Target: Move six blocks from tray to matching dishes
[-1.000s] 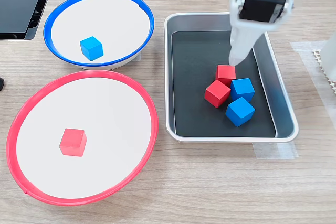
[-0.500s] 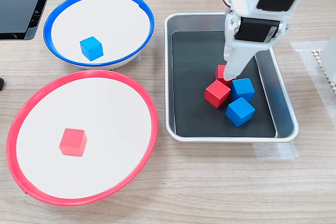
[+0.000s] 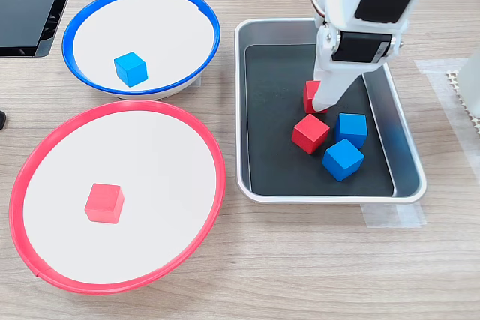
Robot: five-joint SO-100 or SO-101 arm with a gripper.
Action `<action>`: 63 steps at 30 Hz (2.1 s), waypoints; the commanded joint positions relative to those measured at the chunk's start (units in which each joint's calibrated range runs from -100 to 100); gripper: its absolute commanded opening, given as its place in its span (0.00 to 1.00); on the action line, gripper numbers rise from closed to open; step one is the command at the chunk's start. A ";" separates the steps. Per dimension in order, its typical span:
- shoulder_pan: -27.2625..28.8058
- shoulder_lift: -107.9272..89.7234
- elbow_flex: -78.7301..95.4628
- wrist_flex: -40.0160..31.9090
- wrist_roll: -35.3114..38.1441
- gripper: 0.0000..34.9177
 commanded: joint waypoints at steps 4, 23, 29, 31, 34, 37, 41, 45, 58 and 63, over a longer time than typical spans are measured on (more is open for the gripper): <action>-1.25 4.72 -31.46 21.52 -5.52 0.00; -20.36 42.51 -71.51 12.20 -31.94 0.48; -16.03 28.35 -64.23 27.38 -29.30 0.01; -12.55 21.44 -56.31 32.17 -27.20 0.01; -7.94 13.42 -41.02 29.45 -24.32 0.02; -5.02 8.99 -25.09 19.62 -22.71 0.40; -6.05 8.65 -19.26 14.01 -22.47 0.56; -7.75 9.07 -16.35 10.22 -22.81 0.55; -11.42 11.89 -12.25 4.44 -22.52 0.23; -11.89 12.32 -16.89 6.83 -23.44 0.00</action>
